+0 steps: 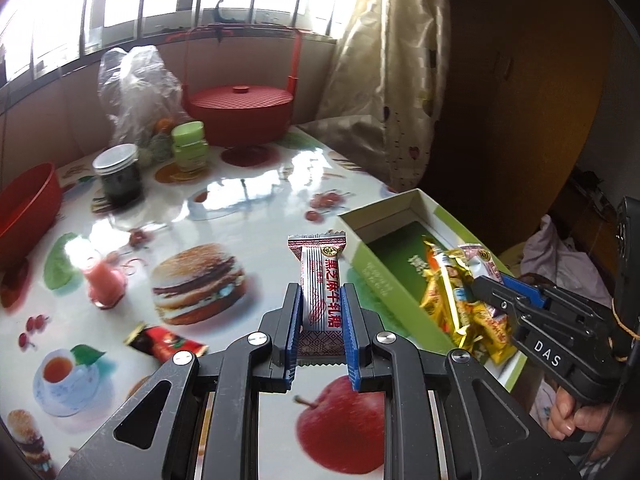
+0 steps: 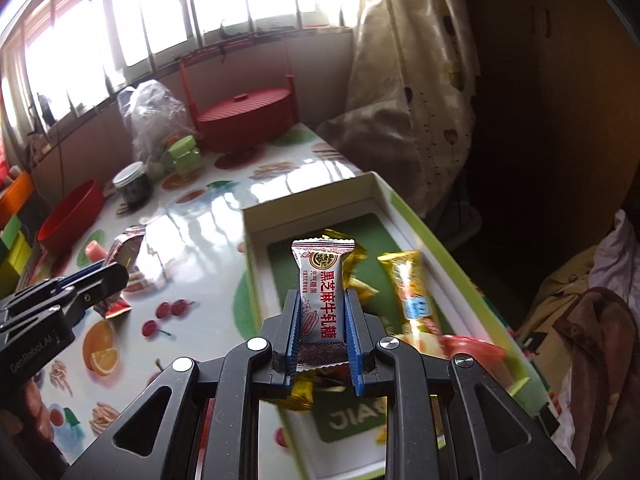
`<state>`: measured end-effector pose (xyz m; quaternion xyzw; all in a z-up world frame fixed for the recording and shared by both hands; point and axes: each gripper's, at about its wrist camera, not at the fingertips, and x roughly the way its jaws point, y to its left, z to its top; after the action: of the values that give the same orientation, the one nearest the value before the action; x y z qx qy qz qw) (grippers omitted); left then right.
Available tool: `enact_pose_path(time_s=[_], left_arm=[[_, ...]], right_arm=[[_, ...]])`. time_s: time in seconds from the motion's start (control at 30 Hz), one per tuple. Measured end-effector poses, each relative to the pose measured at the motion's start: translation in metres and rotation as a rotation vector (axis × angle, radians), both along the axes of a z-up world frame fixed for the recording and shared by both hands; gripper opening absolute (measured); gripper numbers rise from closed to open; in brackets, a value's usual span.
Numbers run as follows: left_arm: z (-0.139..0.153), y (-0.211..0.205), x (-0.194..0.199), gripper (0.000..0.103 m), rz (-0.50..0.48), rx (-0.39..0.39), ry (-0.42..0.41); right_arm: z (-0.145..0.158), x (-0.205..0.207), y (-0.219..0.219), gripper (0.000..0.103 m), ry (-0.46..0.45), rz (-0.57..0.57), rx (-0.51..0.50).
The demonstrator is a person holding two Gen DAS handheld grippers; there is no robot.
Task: Organize snacks
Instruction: 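Lower both held nougat candies into the green box with both grippers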
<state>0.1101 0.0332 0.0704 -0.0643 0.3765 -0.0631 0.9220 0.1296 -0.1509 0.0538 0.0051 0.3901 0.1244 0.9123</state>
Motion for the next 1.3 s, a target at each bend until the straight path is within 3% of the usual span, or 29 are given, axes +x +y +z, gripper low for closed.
enact_pose_path(time_s=[0.4, 1.3], left_arm=[[-0.005, -0.032, 0.023, 0.020, -0.077, -0.039, 0.028], [-0.023, -0.088, 0.052, 0.020, -0.177, -0.055, 0.087]], right_arm=[[-0.005, -0.003, -0.038, 0.020, 0.021, -0.072, -0.008], [-0.011, -0.005, -0.063, 0.020, 0.022, -0.106, -0.023]])
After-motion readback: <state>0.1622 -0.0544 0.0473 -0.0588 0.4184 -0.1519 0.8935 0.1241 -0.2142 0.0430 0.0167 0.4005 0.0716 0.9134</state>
